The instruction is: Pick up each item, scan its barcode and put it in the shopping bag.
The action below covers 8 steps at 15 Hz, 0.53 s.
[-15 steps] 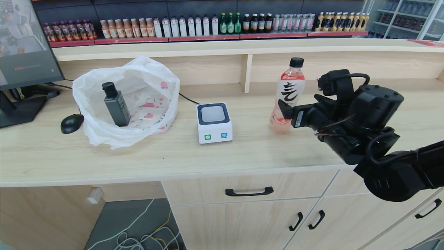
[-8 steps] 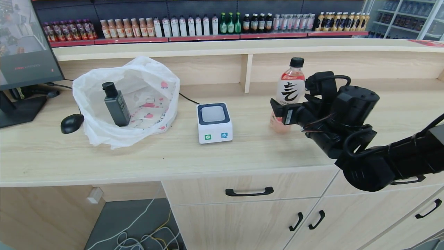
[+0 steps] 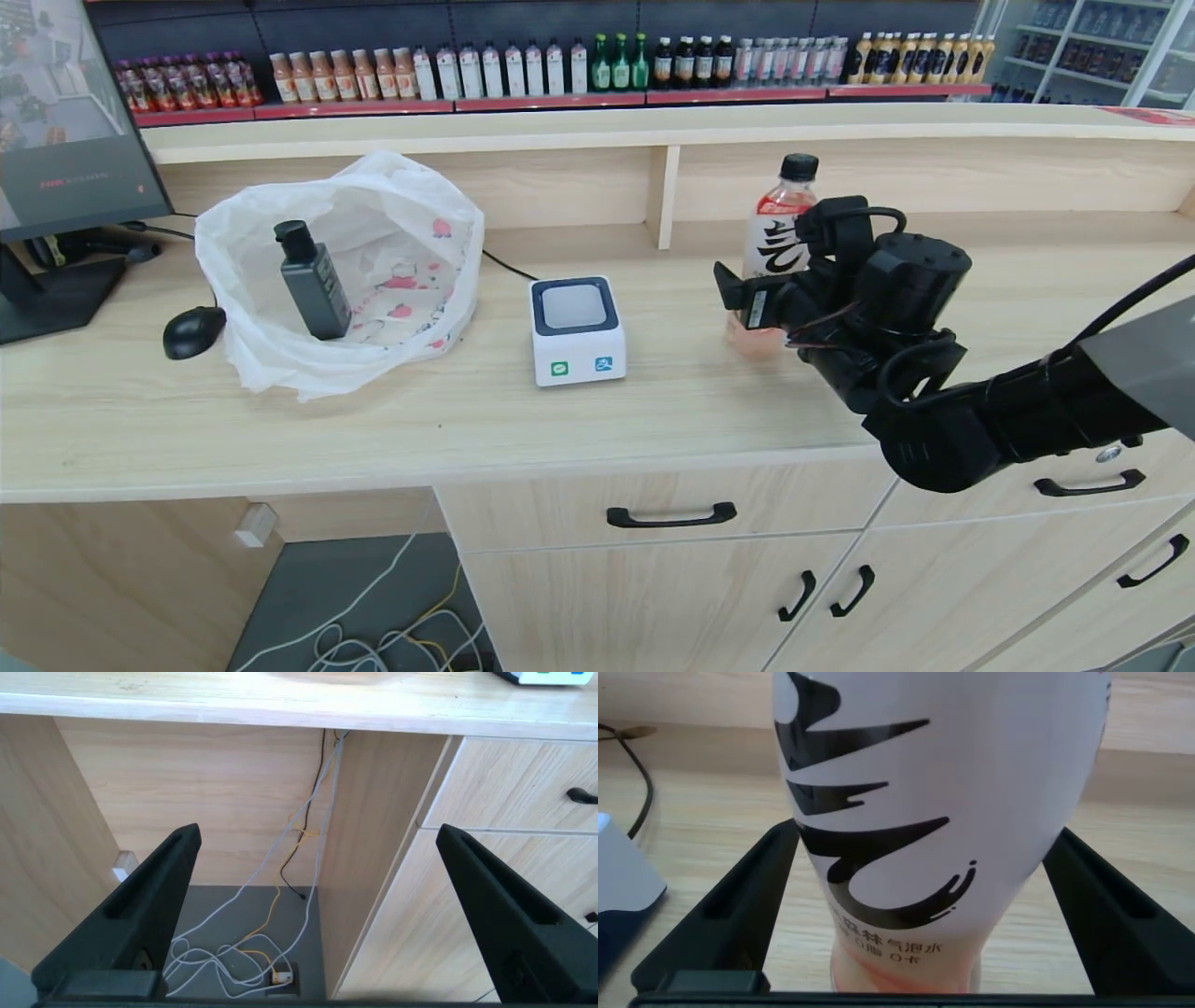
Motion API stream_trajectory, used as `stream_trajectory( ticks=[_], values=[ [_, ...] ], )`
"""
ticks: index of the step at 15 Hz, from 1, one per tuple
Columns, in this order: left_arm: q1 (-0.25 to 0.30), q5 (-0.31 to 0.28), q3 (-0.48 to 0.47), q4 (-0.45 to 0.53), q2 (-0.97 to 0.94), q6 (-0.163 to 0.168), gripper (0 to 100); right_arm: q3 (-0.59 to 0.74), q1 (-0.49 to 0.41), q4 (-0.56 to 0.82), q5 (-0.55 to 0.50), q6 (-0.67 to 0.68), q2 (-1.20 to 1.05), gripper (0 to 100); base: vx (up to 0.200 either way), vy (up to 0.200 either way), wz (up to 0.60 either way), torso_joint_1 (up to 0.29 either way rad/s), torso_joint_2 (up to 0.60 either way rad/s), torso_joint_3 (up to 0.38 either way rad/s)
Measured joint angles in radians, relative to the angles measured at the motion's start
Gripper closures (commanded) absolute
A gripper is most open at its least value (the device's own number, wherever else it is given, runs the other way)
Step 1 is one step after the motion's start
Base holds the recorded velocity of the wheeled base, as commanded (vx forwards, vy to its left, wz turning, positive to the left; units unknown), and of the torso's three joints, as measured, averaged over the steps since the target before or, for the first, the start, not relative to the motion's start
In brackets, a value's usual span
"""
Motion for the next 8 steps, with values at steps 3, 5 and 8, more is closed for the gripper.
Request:
stream_trajectory(
  ticks=[3,5,8],
  values=[
    [0.000,0.000,0.000,0.000,0.000,0.000,0,-0.013,0.000,0.000,0.000,0.000,0.009,0,0.000,0.000,0.00,0.000,0.00,0.000],
    [0.001,0.000,0.000,0.000,0.000,0.000,0,-0.014,0.000,0.000,0.000,0.000,0.011,0,0.000,0.000,0.00,0.000,0.00,0.000],
    [0.000,0.000,0.000,0.000,0.000,0.000,0,-0.015,-0.004,0.000,0.000,0.002,0.012,100,0.000,0.000,0.00,0.000,0.00,0.000]
  ],
)
